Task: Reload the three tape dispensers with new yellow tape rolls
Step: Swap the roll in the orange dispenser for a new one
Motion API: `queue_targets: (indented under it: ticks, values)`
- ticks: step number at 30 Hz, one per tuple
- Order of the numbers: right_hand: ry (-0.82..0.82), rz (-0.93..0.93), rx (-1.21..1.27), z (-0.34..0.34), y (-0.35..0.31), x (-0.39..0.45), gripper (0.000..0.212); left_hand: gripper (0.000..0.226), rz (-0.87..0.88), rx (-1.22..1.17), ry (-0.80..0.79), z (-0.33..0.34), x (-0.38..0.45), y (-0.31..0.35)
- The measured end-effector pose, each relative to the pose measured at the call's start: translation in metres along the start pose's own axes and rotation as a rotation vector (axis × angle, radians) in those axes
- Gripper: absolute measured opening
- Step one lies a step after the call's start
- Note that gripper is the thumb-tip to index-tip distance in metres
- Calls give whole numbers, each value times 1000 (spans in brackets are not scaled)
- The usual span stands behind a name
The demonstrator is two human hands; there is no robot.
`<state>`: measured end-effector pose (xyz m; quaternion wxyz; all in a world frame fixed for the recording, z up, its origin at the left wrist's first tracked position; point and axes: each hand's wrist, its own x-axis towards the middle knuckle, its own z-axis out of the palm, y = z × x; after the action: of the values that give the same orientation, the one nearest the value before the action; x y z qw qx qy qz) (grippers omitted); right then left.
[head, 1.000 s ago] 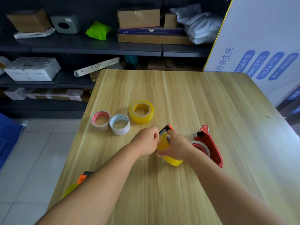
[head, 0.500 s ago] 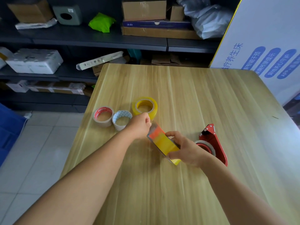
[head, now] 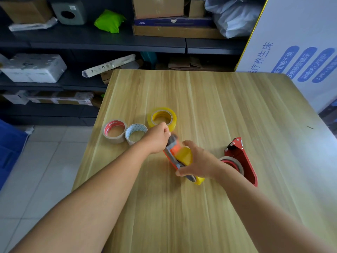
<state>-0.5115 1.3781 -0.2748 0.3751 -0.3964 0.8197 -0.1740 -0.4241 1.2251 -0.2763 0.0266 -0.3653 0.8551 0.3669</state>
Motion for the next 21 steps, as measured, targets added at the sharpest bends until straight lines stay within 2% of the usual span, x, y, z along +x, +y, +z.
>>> queue_targets:
  ticks: [4,15,21]
  values:
    - [76,34,-85,5,-2,2,94,13,81,14,27,-7,-1,6]
    - [101,43,-214,4,-6,4,71,15,162,94,148,-9,5,20]
    - [75,69,-213,-2,-4,7,62,10,275,24,183,-5,5,25]
